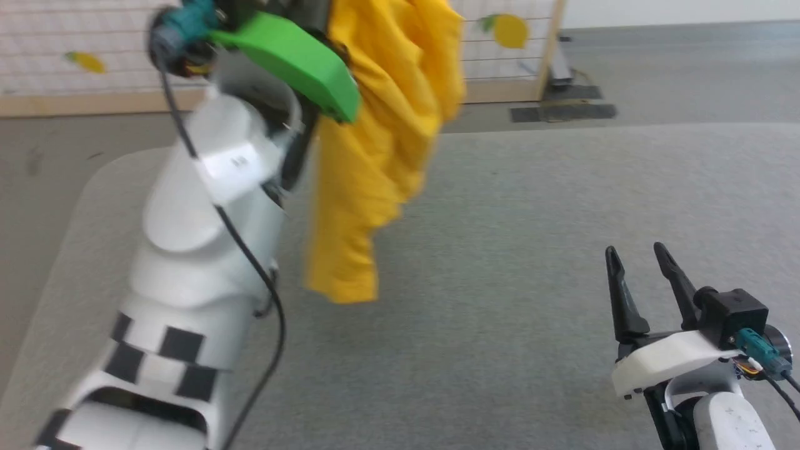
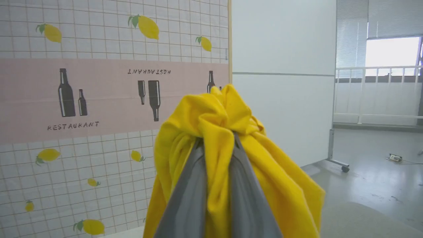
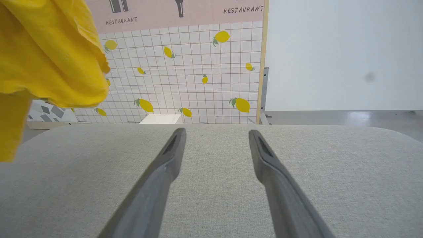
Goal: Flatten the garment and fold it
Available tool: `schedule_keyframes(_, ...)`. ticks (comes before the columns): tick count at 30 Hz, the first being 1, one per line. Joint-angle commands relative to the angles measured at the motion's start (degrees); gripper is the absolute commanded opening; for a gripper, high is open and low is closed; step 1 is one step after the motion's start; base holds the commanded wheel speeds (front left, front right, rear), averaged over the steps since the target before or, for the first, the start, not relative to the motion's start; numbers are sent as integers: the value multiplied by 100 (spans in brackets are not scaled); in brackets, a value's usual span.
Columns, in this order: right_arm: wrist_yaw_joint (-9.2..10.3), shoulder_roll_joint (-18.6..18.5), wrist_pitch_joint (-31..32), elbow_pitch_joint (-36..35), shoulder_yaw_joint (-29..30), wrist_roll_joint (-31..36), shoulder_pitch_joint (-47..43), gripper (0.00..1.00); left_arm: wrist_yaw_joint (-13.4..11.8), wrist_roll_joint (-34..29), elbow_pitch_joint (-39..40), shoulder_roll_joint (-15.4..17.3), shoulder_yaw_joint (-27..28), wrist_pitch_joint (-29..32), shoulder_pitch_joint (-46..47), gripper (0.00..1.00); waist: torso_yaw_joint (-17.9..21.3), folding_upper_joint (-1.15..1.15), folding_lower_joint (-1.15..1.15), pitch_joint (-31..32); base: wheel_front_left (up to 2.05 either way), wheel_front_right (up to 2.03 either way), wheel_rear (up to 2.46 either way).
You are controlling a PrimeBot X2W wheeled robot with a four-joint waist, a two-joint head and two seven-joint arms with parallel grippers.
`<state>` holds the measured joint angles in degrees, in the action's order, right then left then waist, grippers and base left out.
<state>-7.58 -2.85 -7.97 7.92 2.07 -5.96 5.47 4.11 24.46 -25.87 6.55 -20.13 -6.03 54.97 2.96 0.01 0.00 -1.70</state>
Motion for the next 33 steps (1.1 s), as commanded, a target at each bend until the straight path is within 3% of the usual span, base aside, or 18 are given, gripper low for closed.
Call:
schedule_keyframes(1, 9, -3, 36, -65, 20, 41, -81, 100, -54, 105, -40, -87, -56, -53, -217, 0, 529, -1, 0, 36, 0, 0, 0)
schedule_keyframes(7, 9, -3, 83, -157, 58, -18, -165, 100, -219, 405, -491, -325, -602, 333, -1051, 0, 852, -1, 0, -87, 0, 0, 0)
schedule_keyframes(12, 9, -3, 95, -155, -16, -84, -200, 100, -272, 591, -1352, -359, -1295, 1503, -1639, 0, 959, -1, 0, -172, 0, 0, 0)
schedule_keyframes(17, 9, -3, 108, -119, -111, -102, -169, 100, -149, 909, -2010, -365, -1830, 2779, -2060, 0, 960, -1, 0, -193, 0, 0, 0)
schedule_keyframes(18, 9, -3, 111, -117, -116, -95, -173, 100, -116, 998, -2054, -365, -1908, 2970, -2119, 5, 935, -1, 0, -186, 0, 0, 0)
schedule_keyframes(19, 9, -3, 112, -114, -114, -89, -178, 100, -97, 1073, -2061, -366, -1956, 3076, -2162, 24, 906, -1, 0, -178, 0, 0, 0)
schedule_keyframes(20, 9, -3, 115, -108, -116, -77, -186, 100, -77, 1153, -2050, -366, -2007, 3165, -2202, 82, 870, -1, 0, -165, 0, 0, 0)
schedule_keyframes(21, 9, -3, 118, -103, -117, -70, -194, 100, -76, 1211, -2029, -366, -2033, 3201, -2227, 100, 834, -1, 0, -150, 0, 0, 0)
schedule_keyframes(25, 9, -3, 140, -98, -137, -50, -231, 100, -177, 1333, -1752, -366, -1932, 2691, -2209, 100, 671, -1, 0, -66, 0, 0, 0)
schedule_keyframes(29, 9, -3, 148, -120, -151, -42, -269, 100, -282, 1347, -1232, -350, -1509, 1239, -2216, 100, 517, -1, 0, 37, 0, 0, 0)
schedule_keyframes(33, 9, -3, 181, -191, -147, -13, -311, 100, -476, 1073, -744, -102, -1193, -235, -2328, 100, 361, -1, 0, 120, 0, 0, 0)
